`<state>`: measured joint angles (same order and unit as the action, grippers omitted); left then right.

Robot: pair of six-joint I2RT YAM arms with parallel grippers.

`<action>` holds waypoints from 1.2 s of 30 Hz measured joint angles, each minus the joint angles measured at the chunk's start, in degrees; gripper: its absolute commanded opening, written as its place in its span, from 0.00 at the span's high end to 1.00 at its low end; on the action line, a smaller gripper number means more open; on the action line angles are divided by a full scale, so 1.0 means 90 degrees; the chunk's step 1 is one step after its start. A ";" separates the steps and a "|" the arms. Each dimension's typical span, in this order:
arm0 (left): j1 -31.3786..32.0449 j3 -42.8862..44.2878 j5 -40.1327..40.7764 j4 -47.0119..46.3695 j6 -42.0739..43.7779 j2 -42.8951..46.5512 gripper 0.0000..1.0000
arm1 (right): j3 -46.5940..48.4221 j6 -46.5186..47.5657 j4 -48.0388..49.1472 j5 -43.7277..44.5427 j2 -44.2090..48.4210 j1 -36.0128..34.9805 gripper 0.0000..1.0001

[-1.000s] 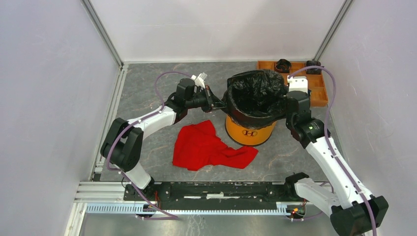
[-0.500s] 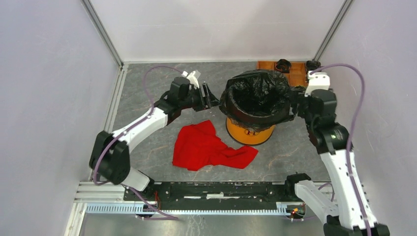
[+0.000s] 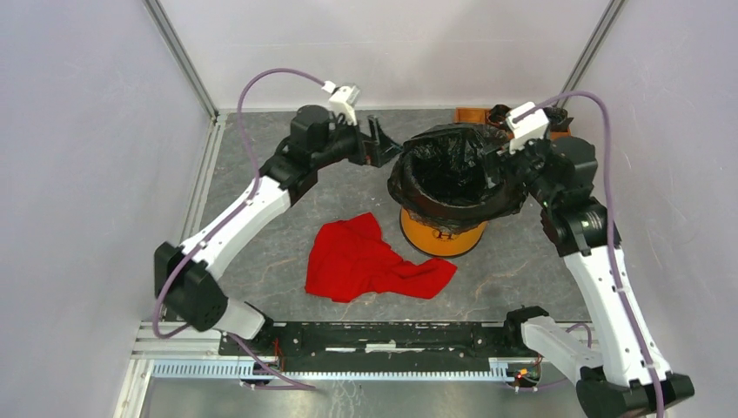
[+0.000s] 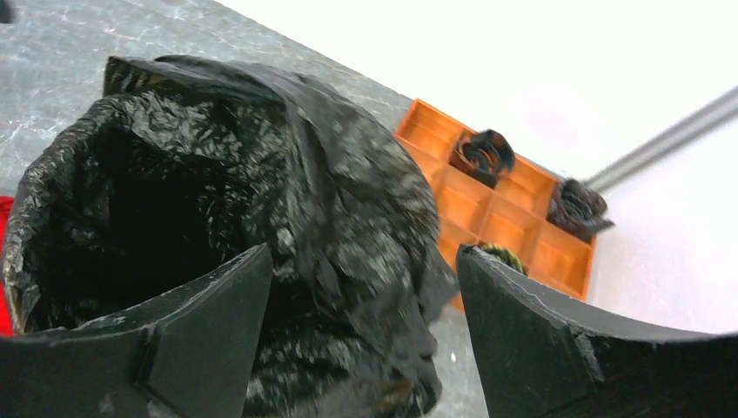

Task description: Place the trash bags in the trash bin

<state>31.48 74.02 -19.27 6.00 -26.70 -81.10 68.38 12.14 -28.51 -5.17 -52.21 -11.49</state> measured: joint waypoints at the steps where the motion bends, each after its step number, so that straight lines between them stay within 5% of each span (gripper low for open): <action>1: 0.0066 0.0226 -0.0036 -0.0032 0.0163 -0.0236 0.00 | -0.0034 0.0080 0.0148 -0.0075 -0.0124 -0.0046 0.21; 5: 0.0287 0.0916 -0.0039 0.0012 0.0721 -0.0974 0.00 | -0.0092 0.0270 0.0578 -0.0236 -0.0498 -0.0104 0.28; 13: 0.0333 0.2081 -0.0410 0.0211 0.1292 -0.1909 0.06 | -0.0039 0.0002 0.1044 0.0260 -0.1020 -0.0112 0.74; 18: 0.0333 0.2234 -0.1207 0.0066 0.1294 -0.2174 0.00 | 0.0092 -0.0253 0.1185 0.0588 -0.1178 -0.0109 0.86; 23: 0.0367 0.2246 -0.1826 -0.0058 0.1299 -0.2419 0.00 | 0.0435 -0.0323 0.1202 0.0597 -0.1583 -0.0027 0.89; 36: 0.0357 0.3067 -0.0916 0.0007 0.1275 -0.3160 0.52 | 0.0714 -0.0085 0.1163 0.0087 -0.2329 0.0522 0.81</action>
<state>34.70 101.62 -27.51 6.07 -15.22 -109.54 74.81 11.38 -18.04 -4.38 -73.17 -6.79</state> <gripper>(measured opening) 0.569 0.153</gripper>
